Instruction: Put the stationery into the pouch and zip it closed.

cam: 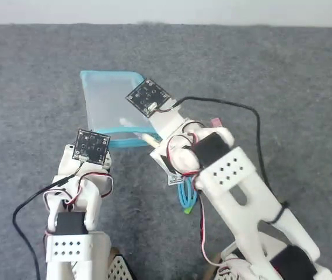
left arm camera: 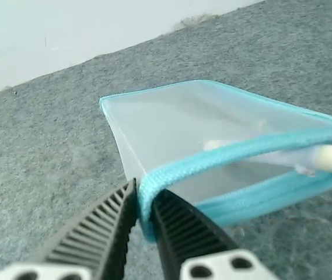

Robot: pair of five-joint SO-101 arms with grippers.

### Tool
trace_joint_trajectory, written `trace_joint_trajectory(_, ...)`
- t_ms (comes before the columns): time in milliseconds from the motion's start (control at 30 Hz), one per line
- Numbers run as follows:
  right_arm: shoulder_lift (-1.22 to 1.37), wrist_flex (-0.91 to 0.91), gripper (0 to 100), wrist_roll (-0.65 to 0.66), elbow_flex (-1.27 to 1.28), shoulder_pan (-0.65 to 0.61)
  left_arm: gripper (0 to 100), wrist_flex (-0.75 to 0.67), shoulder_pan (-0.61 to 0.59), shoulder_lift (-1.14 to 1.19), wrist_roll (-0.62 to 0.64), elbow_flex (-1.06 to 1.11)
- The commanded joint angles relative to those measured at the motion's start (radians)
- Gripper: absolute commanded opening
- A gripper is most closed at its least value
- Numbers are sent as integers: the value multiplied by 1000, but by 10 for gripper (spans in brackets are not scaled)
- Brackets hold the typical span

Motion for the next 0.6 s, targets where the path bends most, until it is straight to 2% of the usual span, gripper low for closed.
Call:
trace_joint_trajectory(0, 15, -104, 7, -68, 9, 22, 12, -37, 5, -3, 14, -19)
trace_joint_trajectory(167, 76, -234, 7, -187, 9, 22, 12, -37, 12, -3, 14, -19)
trace_joint_trajectory(367, 150, -348, 9, -381, 23, 24, 12, -32, 91, -3, 12, -15)
trace_joint_trajectory(500, 205, -452, 13, -396, 61, 27, 12, -31, 109, -3, 12, -15)
trace_joint_trajectory(567, 225, -466, 58, -396, 64, 44, 12, -29, 109, -3, 12, -13)
